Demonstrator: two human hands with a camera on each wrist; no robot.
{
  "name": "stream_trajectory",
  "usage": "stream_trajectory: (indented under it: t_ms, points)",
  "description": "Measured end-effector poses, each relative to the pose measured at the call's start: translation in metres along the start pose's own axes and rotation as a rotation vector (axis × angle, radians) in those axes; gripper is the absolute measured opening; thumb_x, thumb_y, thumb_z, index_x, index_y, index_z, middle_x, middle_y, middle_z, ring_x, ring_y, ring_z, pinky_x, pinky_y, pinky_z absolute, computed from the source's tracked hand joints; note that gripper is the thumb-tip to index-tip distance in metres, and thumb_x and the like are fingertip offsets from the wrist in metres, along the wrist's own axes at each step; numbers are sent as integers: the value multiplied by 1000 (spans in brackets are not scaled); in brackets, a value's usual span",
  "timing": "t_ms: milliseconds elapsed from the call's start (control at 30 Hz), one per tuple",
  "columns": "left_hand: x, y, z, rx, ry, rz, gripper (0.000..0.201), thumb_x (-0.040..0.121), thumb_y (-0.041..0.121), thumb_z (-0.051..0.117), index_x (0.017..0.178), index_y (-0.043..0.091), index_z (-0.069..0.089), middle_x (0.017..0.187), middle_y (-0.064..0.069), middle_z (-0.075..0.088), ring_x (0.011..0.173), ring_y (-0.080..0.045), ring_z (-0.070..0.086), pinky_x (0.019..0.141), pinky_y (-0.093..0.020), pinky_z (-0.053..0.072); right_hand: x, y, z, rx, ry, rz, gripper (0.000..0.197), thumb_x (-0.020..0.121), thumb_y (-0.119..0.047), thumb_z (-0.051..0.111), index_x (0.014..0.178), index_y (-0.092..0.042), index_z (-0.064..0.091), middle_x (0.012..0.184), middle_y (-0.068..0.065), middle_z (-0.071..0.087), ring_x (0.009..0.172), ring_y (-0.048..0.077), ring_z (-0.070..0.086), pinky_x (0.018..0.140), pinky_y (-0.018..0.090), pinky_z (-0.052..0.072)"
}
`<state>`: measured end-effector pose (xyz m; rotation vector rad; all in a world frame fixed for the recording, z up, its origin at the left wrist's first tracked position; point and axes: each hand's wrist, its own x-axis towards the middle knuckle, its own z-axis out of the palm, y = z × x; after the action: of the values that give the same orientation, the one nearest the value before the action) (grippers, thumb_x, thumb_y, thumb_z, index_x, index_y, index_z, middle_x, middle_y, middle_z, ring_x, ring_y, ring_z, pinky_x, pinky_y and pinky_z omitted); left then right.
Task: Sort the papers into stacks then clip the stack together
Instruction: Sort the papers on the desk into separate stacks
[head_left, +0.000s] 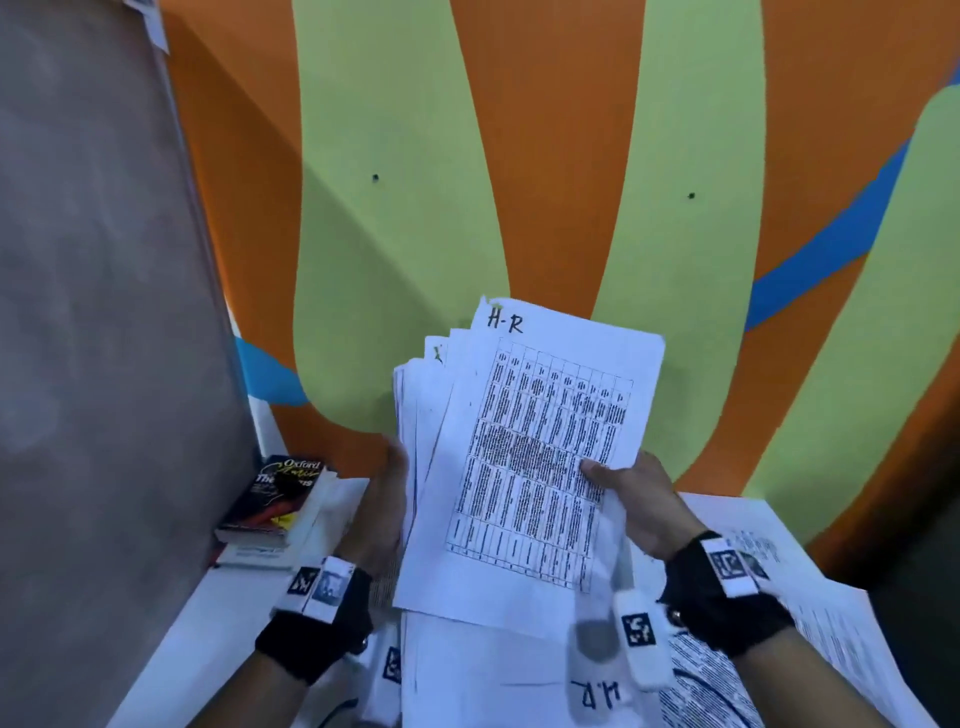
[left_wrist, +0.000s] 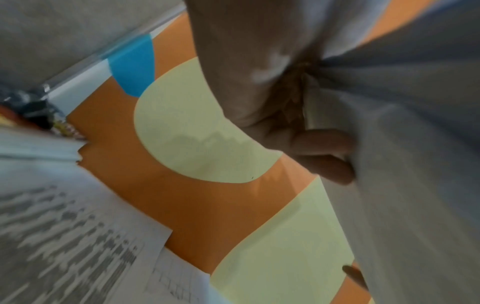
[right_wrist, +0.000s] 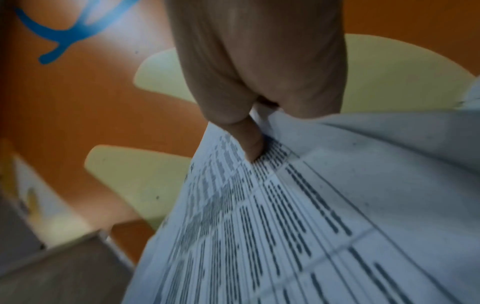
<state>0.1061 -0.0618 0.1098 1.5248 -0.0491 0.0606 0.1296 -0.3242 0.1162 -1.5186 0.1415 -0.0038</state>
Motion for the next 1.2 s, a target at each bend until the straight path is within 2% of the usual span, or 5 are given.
stream_trajectory:
  t_ms: [267, 467, 667, 933, 1200]
  points:
    - [9, 26, 1, 289, 25, 322, 36, 80, 22, 75, 112, 10, 63, 103, 6, 69, 93, 6, 65, 82, -15, 52, -25, -26, 19, -173, 311, -530, 29, 75, -44, 68, 86, -30, 45, 71, -12, 38, 56, -7, 36, 64, 20, 38]
    - [0, -17, 6, 235, -79, 117, 47, 57, 34, 89, 96, 16, 70, 90, 9, 76, 88, -7, 71, 81, -32, 57, -30, 23, 2, -136, 114, -261, 118, 69, -34, 83, 148, -37, -5, 157, -10, 2, 136, 25, 40, 111, 53, 35]
    - [-9, -41, 23, 176, -1, 135, 23, 67, 21, 85, 83, 16, 70, 75, 9, 75, 72, -7, 70, 68, -24, 54, -34, 34, -8, -114, 88, -332, 77, 78, 11, 68, 138, -18, 29, 128, 2, 56, 102, -5, 62, 96, 31, 52]
    - [-2, -23, 24, 34, -21, 247, 44, 58, 21, 87, 98, 14, 71, 91, 18, 75, 89, -5, 71, 72, -17, 54, -30, 6, -10, -141, 93, -510, 92, 78, 10, 68, 146, -20, 14, 145, -2, 34, 126, 7, 45, 83, 3, 44]
    - [-4, -36, 33, 34, 66, 175, 24, 62, 28, 87, 77, 15, 75, 77, -6, 76, 67, -17, 67, 69, -33, 52, -31, 40, -15, -311, 165, -371, 36, 92, 1, 52, 100, -32, 39, 92, 0, 55, 84, -5, 55, 80, 34, 47]
